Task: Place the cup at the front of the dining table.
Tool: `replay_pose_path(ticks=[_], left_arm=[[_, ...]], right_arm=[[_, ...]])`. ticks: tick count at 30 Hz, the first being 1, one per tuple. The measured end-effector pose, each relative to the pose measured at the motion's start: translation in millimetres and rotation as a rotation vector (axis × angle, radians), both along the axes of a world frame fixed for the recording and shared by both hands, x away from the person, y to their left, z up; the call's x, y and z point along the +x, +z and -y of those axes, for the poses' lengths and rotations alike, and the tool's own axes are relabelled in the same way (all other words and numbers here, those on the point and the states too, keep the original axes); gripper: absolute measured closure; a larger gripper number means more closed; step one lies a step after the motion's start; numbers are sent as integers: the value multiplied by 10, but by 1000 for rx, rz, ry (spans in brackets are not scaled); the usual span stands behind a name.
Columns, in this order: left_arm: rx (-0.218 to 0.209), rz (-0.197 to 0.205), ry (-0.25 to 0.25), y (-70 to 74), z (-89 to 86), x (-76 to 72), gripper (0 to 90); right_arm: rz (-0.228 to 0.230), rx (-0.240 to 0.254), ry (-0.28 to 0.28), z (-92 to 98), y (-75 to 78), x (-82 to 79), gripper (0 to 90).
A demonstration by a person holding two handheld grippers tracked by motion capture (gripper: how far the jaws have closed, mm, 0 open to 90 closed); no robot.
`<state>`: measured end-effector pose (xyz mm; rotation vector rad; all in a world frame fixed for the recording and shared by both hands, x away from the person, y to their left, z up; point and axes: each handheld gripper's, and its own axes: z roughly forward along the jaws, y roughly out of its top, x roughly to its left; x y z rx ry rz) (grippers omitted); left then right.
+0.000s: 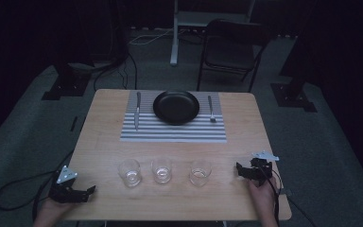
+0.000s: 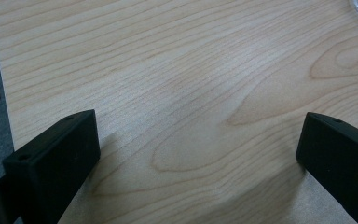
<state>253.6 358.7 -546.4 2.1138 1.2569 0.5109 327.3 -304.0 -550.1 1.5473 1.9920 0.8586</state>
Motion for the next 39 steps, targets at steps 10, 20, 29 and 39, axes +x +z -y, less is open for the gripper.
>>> replay_pose_path(ticks=[10, 20, 29, 39], left_arm=[[3, -9, -1, 8, -10, -1, 0], [19, 5, -29, 14, -2, -30, 0], [-22, 21, -92, 32, 17, -80, 17], [-54, 16, -164, 52, 120, -108, 18]], right_arm=[[0, 0, 0, 0, 0, 0, 124], [0, 0, 0, 0, 0, 0, 124], [0, 0, 0, 0, 0, 0, 124], [0, 0, 0, 0, 0, 0, 124]])
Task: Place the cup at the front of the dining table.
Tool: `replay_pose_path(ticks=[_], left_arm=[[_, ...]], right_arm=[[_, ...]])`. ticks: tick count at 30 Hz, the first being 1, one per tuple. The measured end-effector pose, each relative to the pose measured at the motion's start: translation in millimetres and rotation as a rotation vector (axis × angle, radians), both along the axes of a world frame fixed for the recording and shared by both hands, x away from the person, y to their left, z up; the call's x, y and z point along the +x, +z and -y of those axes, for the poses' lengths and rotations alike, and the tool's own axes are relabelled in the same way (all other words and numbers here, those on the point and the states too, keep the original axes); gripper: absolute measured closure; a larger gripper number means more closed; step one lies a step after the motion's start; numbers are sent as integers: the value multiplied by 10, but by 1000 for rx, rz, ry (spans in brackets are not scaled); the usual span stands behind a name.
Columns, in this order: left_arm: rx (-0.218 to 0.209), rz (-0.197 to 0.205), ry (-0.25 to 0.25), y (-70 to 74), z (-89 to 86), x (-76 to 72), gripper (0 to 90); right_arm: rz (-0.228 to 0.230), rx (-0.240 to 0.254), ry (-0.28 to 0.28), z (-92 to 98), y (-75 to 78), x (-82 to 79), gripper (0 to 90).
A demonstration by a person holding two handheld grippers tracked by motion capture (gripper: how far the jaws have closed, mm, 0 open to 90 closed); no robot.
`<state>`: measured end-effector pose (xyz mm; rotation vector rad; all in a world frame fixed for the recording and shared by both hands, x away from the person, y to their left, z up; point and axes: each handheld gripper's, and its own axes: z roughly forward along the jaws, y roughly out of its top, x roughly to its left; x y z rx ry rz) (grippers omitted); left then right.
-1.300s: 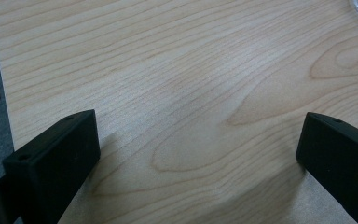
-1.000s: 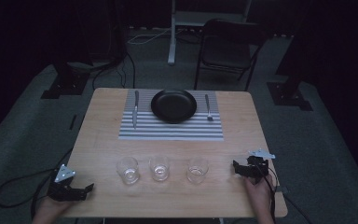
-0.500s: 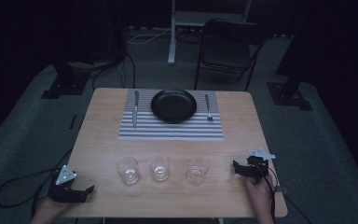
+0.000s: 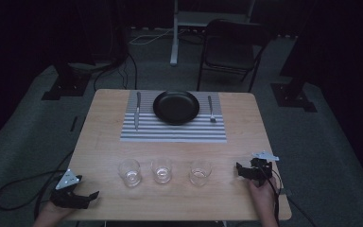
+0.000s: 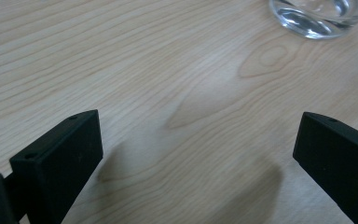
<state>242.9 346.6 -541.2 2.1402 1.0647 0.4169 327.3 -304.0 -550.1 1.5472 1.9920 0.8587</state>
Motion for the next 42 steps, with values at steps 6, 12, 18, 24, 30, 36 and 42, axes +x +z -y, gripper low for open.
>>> replay_pose_path(ticks=[6, 12, 18, 24, 30, 36, 42], left_arm=[[16, -4, -47, -5, 137, 17, 18], [-12, 6, -75, 24, 235, 45, 18], [-13, 7, -107, 25, 353, 68, 18], [-22, 0, -127, 15, 416, 94, 42], [-41, 14, -154, 40, 550, 165, 43], [-46, 22, -187, 49, 714, 252, 43], [-76, 39, -205, 60, 824, 298, 43]], right_arm=[[0, 0, 0, 0, 0, 0, 124], [0, 0, 0, 0, 0, 0, 124], [0, 0, 0, 0, 0, 0, 124], [0, 0, 0, 0, 0, 0, 124], [0, 0, 0, 0, 0, 0, 124], [0, 0, 0, 0, 0, 0, 124], [0, 0, 0, 0, 0, 0, 124]])
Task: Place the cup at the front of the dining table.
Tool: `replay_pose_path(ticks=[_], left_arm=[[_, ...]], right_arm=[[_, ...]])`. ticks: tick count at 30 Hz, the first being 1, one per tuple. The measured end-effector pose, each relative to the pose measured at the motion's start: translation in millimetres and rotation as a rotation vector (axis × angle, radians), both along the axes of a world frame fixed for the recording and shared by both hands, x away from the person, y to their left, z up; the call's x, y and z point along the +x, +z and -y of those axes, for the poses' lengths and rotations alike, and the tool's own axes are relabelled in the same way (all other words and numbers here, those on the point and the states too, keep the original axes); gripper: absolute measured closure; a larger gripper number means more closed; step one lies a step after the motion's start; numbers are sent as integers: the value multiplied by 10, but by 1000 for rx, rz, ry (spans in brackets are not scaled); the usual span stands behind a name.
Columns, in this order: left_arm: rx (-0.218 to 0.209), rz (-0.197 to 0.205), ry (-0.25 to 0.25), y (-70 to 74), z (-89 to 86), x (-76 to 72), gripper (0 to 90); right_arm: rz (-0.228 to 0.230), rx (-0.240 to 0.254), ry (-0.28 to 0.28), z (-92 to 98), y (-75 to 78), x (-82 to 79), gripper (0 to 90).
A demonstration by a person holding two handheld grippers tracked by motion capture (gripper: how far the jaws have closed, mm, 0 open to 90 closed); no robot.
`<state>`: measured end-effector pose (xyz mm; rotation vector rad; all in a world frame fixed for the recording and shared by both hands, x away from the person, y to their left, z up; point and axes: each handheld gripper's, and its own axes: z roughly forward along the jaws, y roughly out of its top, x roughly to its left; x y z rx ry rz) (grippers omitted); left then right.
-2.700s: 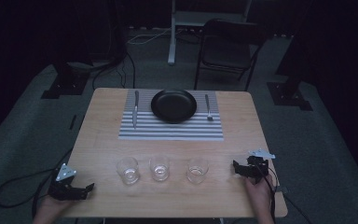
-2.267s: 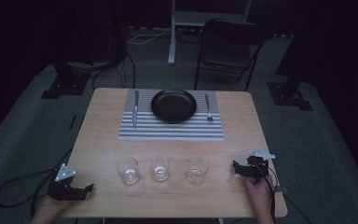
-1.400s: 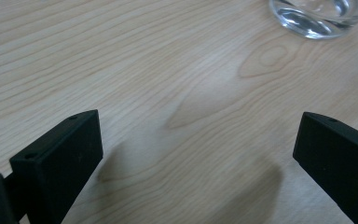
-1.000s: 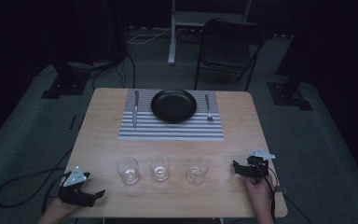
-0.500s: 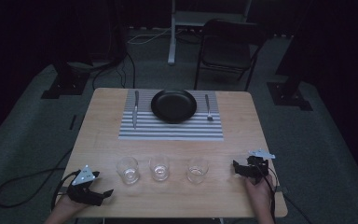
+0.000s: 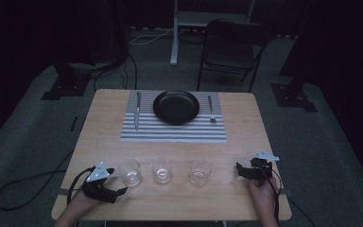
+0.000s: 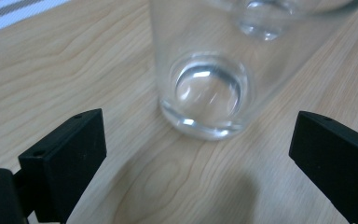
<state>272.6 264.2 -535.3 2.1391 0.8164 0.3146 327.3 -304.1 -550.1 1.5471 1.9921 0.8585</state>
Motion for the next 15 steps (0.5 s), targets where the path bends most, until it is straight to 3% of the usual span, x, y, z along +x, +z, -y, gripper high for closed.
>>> replay_pose_path(ticks=[4, 11, 15], left_arm=[[-28, 10, -2, 12, 50, 29, 43], [-16, 8, -16, -14, 122, 39, 43], [-34, 9, -13, -9, 134, 47, 43]], right_arm=[[0, 0, 0, 0, 0, 0, 124], [0, 0, 0, 0, 0, 0, 124], [0, 0, 0, 0, 0, 0, 124]])
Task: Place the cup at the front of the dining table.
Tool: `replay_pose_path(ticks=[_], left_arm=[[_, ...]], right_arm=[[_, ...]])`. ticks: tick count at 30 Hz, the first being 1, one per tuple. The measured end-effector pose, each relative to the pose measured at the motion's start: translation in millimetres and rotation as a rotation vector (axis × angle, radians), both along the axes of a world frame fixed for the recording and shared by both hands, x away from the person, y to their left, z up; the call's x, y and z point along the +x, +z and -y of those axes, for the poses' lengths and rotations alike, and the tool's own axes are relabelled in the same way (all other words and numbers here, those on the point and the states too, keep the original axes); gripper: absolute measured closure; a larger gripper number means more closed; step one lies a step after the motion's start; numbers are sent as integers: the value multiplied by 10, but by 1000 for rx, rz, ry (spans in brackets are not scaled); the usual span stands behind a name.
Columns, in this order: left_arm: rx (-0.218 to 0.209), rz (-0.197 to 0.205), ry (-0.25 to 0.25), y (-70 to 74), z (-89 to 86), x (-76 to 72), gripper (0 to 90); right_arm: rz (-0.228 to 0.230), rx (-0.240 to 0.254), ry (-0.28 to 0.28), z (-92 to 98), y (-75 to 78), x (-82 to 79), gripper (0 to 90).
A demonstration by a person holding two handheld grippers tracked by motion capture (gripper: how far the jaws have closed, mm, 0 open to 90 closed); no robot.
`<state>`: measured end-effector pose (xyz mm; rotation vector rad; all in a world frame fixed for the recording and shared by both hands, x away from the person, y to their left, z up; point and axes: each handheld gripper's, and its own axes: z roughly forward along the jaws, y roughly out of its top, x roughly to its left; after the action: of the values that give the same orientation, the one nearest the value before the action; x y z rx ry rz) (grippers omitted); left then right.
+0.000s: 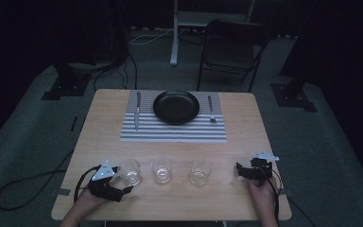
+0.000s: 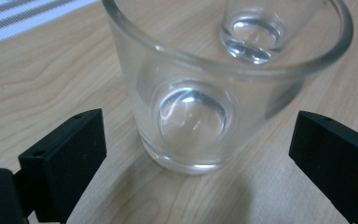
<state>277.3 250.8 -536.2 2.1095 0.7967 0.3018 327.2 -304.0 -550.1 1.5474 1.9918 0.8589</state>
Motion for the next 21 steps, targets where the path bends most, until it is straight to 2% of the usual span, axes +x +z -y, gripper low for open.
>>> replay_pose_path(ticks=[6, 12, 13, 17, 18, 19, 21], left_arm=[[-23, 12, -1, 8, 92, 59, 43], [-29, 43, 6, -1, 191, 61, 43], [-33, 60, 14, -4, 197, 54, 43], [-71, 83, 31, 11, 188, 43, 43], [-89, 102, 41, 24, 182, 32, 44], [-96, 110, 43, 30, 185, 27, 79], [-127, 127, 63, 44, 193, 31, 80]], right_arm=[[0, 0, 0, 0, 0, 0, 124], [0, 0, 0, 0, 0, 0, 124], [0, 0, 0, 0, 0, 0, 124], [0, 0, 0, 0, 0, 0, 124], [0, 0, 0, 0, 0, 0, 124], [0, 0, 0, 0, 0, 0, 124], [0, 0, 0, 0, 0, 0, 124]])
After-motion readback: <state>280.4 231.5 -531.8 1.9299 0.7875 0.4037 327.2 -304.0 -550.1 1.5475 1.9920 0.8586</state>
